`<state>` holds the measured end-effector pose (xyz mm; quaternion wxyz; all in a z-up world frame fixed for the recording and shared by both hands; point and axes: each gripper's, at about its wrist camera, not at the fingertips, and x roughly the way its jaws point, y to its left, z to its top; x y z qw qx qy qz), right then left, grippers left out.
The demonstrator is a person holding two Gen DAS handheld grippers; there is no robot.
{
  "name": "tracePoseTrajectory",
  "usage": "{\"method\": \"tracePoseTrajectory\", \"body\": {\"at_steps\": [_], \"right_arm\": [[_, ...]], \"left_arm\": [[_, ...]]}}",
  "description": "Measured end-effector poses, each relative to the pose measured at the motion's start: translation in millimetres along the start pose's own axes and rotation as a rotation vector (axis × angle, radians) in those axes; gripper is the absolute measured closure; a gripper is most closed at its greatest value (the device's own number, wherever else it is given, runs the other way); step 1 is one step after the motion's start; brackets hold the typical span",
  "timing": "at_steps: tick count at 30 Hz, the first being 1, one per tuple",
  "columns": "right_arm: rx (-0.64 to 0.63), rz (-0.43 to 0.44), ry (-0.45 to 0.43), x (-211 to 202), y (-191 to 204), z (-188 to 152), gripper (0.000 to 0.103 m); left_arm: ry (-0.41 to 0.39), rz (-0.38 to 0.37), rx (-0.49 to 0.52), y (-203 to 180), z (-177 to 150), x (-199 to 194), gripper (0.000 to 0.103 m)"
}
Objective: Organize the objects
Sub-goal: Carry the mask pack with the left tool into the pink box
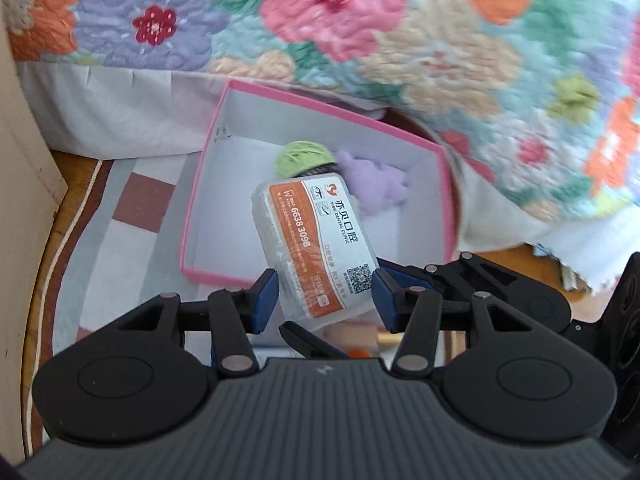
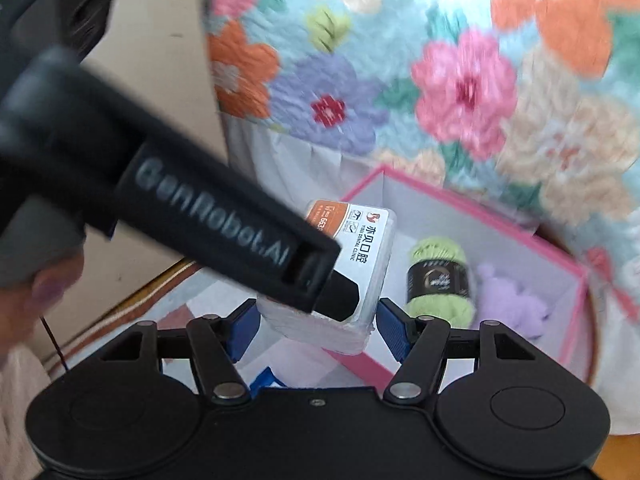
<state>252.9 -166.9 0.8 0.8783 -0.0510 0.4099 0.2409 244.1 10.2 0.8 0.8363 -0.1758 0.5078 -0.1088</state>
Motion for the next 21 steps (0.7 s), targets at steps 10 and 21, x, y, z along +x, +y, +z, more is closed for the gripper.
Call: {"method": "tracePoseTrajectory", "body": {"at_steps": [10, 21], "right_arm": [[0.299, 0.220, 0.111, 83, -82, -6, 0.035], [0.307, 0.168, 0.177, 127, -94, -9, 0.036]], "left_arm": [[0.074, 0.038, -0.037, 27, 42, 80, 0.058], [0.144, 0.049, -0.006, 32, 52, 128, 0.059]]}}
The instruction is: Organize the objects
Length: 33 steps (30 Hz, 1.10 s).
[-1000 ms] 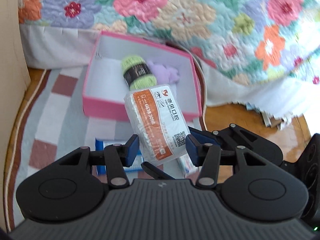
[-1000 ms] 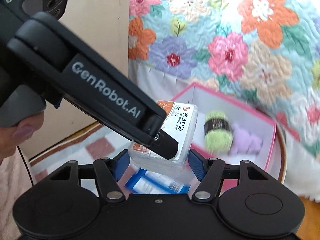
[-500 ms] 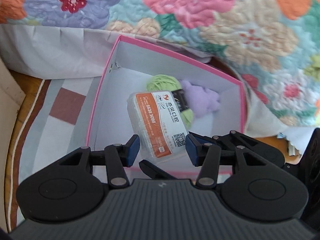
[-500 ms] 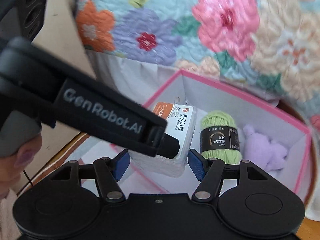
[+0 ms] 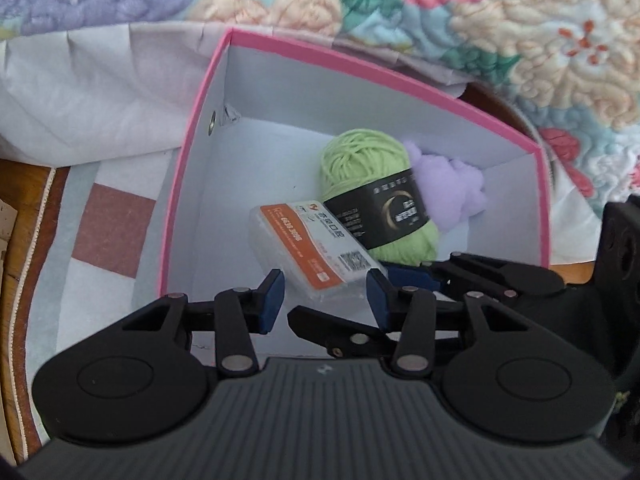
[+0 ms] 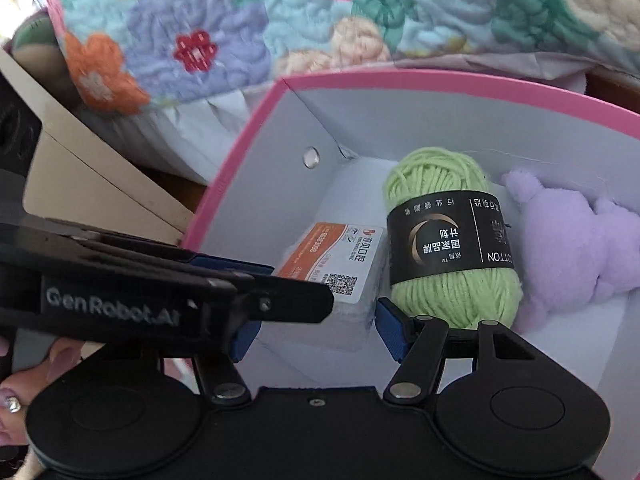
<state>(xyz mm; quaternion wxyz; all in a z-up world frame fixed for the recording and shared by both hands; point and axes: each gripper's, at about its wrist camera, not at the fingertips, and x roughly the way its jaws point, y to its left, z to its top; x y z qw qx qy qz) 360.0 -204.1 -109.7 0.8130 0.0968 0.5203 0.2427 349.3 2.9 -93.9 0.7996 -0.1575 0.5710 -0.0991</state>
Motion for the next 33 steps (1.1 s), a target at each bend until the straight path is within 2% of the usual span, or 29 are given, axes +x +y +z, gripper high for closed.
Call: {"method": "tracePoseTrajectory", "body": {"at_steps": [2, 6, 7, 10, 14, 16, 19, 21, 23, 25, 29, 33], "right_arm": [[-0.020, -0.034, 0.023, 10, 5, 4, 0.036], [-0.096, -0.127, 0.035, 20, 14, 14, 0.036], [-0.096, -0.131, 0.043, 22, 13, 15, 0.036], [-0.092, -0.126, 0.049, 20, 9, 11, 0.036], [-0.105, -0.137, 0.048, 14, 8, 4, 0.035], [-0.114, -0.159, 0.055, 11, 9, 1, 0.039], [-0.114, -0.187, 0.053, 9, 11, -6, 0.043], [-0.111, -0.198, 0.059, 10, 9, -11, 0.055], [-0.118, -0.197, 0.063, 13, 7, -14, 0.075], [-0.086, -0.216, 0.054, 16, -1, -9, 0.083], [0.014, -0.198, -0.013, 11, -15, 4, 0.086], [-0.009, -0.197, -0.021, 5, -7, -1, 0.084]], "left_arm": [[-0.015, 0.017, -0.002, 1, 2, 5, 0.059], [-0.047, 0.004, -0.027, 6, 7, 12, 0.063], [-0.051, 0.008, -0.031, 7, 8, 14, 0.067], [-0.052, 0.018, -0.045, 9, 7, 19, 0.072], [-0.036, 0.020, -0.053, 11, 4, 30, 0.074], [-0.028, 0.032, -0.056, 10, 1, 38, 0.078], [-0.041, 0.039, -0.082, 12, -2, 46, 0.079], [-0.056, 0.036, -0.089, 12, -3, 46, 0.079], [-0.063, 0.030, -0.106, 14, -1, 47, 0.079], [-0.070, 0.030, -0.120, 15, 3, 48, 0.079], [-0.118, 0.067, -0.102, 11, 10, 46, 0.079], [-0.122, 0.058, -0.092, 10, 10, 38, 0.078]]}}
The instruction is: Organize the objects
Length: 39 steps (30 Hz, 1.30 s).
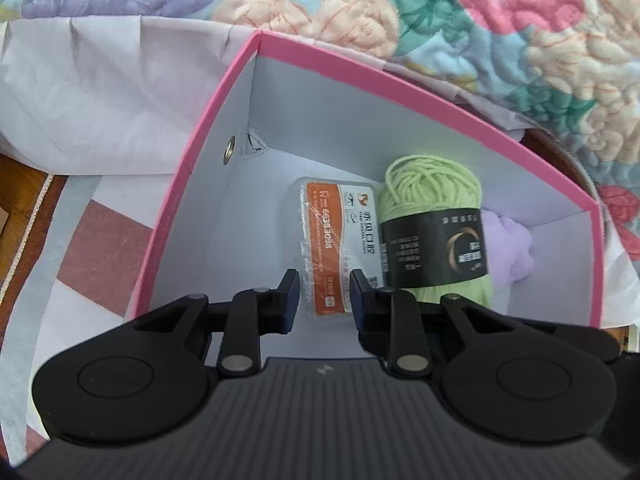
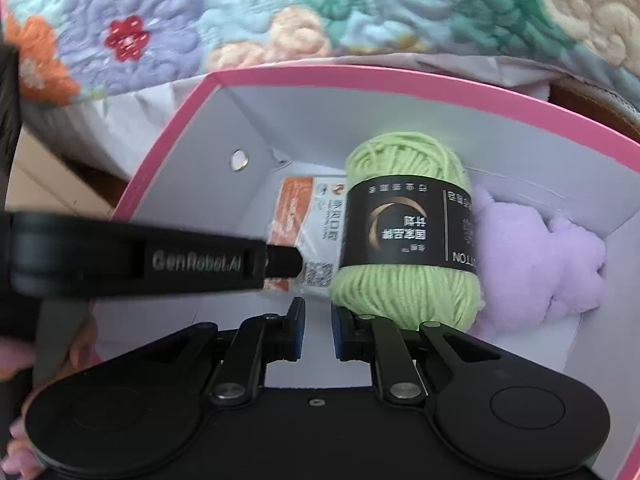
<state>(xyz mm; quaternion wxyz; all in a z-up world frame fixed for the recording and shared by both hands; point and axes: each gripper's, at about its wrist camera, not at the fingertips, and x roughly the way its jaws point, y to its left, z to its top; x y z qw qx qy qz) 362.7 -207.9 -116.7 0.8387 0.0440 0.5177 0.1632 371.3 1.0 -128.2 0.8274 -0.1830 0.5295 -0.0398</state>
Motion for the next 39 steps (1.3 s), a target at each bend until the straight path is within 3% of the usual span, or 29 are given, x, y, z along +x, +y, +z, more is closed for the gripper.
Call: {"method": "tracePoseTrajectory", "body": {"at_steps": [5, 7, 16, 21, 26, 30, 39], "right_arm": [[-0.021, 0.012, -0.078, -40, 4, -27, 0.081], [-0.040, 0.001, -0.112, -57, 7, -37, 0.079], [-0.092, -0.032, -0.241, -135, 36, -48, 0.071], [-0.121, -0.061, -0.254, -178, 61, -56, 0.069], [-0.199, -0.057, -0.295, -220, 97, -66, 0.061], [-0.230, -0.033, -0.310, -248, 122, -76, 0.058], [-0.238, -0.002, -0.261, -283, 150, -106, 0.053]], "left_arm": [[-0.019, 0.009, 0.024, 2, -10, -17, 0.074], [-0.026, -0.002, 0.030, 1, -15, -29, 0.067], [-0.013, -0.037, 0.093, -6, -29, -104, 0.062], [0.011, -0.049, 0.151, -11, -44, -156, 0.062], [-0.016, -0.044, 0.203, -14, -62, -206, 0.062], [0.003, -0.109, 0.191, -10, -78, -235, 0.062], [-0.024, -0.177, 0.205, 15, -118, -285, 0.057]]}}
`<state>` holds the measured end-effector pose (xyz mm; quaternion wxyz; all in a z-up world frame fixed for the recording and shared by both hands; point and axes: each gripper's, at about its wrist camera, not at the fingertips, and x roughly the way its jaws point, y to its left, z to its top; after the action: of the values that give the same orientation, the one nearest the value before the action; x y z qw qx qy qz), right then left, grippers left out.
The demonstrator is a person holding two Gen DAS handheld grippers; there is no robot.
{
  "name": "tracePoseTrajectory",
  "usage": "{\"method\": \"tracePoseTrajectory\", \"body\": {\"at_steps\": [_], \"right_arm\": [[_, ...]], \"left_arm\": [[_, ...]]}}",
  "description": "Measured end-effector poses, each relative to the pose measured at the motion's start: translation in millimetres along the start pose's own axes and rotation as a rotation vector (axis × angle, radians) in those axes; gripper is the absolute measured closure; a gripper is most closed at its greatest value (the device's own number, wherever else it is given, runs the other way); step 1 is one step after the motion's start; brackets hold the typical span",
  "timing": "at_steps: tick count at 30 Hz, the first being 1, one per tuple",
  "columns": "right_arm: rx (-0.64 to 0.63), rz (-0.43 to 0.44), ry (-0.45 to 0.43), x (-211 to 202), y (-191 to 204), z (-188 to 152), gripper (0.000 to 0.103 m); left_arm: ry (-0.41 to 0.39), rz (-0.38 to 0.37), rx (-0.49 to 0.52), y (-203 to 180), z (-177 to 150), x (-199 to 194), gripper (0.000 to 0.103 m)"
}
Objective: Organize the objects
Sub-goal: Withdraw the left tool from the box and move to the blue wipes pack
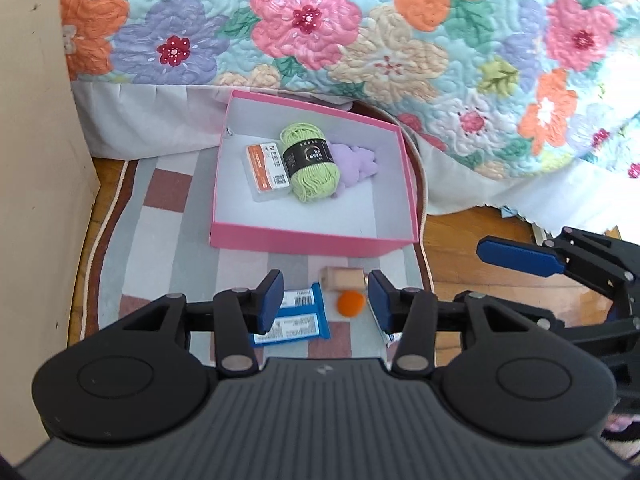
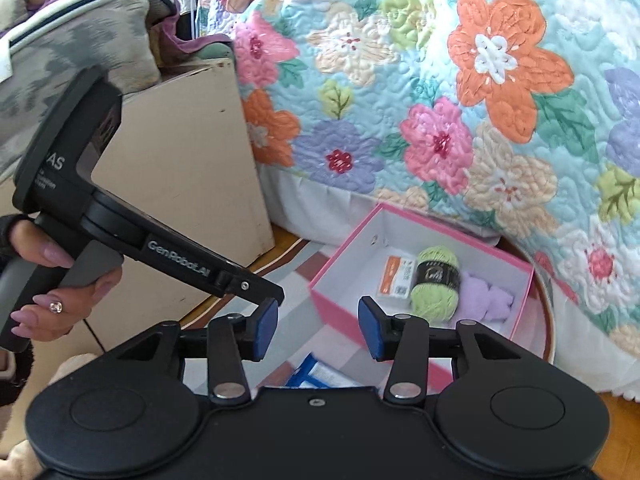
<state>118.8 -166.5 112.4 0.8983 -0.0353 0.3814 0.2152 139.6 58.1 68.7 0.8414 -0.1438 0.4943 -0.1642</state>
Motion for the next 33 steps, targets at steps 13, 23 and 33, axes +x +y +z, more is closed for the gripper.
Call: {"method": "tracePoseTrajectory", "body": {"at_steps": [13, 23, 33], "right_arm": [[0.118, -0.025, 0.077, 40, 6, -69, 0.046], [0.197, -0.049, 0.126, 102, -9, -106, 0.044], [0.190, -0.094, 0.131, 167, -21, -135, 0.044]], "left_arm": [[0.036, -0.026, -0.025, 30, -39, 45, 0.053], [0.072, -0.008, -0.048, 53, -60, 118, 0.053], [0.076, 0.046, -0.096, 82, -79, 173, 0.055]]}}
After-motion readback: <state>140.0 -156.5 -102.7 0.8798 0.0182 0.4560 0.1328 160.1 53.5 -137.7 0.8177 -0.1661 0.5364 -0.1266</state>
